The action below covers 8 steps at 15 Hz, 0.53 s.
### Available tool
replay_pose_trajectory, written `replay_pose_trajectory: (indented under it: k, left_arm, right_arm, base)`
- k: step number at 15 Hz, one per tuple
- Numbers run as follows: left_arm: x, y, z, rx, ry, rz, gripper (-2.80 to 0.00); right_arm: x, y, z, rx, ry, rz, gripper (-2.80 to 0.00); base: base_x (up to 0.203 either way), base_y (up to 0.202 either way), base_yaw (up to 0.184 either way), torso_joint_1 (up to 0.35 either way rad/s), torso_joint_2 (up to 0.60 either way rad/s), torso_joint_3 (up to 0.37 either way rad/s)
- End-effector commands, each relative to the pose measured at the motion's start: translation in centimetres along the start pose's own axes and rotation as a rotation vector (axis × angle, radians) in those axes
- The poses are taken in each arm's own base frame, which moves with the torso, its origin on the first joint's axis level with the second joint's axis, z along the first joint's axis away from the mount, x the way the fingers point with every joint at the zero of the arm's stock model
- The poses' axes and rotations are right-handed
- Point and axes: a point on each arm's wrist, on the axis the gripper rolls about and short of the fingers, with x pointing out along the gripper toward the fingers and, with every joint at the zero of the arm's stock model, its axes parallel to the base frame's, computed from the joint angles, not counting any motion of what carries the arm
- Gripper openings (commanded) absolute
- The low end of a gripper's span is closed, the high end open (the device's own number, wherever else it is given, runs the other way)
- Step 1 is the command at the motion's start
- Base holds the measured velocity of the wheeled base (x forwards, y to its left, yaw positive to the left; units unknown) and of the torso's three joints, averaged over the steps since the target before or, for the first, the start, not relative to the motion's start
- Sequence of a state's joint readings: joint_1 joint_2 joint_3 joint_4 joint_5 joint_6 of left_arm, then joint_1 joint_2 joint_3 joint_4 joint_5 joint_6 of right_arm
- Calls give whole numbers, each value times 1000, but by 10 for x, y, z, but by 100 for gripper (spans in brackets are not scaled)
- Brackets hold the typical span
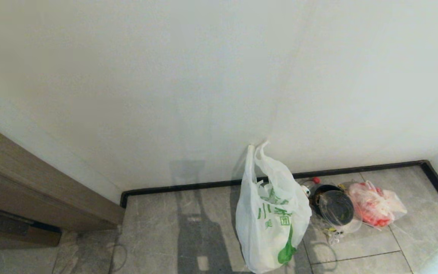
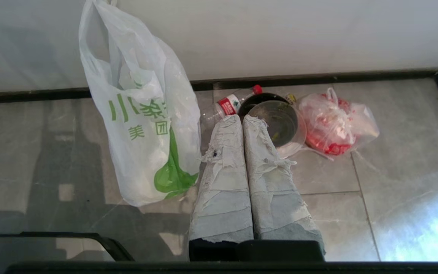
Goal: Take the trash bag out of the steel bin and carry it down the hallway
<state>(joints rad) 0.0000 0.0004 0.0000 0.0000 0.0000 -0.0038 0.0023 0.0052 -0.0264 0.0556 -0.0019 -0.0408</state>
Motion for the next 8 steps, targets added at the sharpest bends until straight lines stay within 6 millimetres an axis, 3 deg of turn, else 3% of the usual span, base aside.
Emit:
replay_pose_trajectory:
  k: [1,8]
  left_arm:
    - [0,0,0,-2,1,0,-280]
    - [0,0,0,5,0,0,-280]
  right_arm:
    - [-4,0,-2,-21,-36,-1,-280]
    - [-3,0,-2,-17,-41,2,-280]
  base:
    - [0,0,0,0,0,0]
    - [0,0,0,0,0,0]
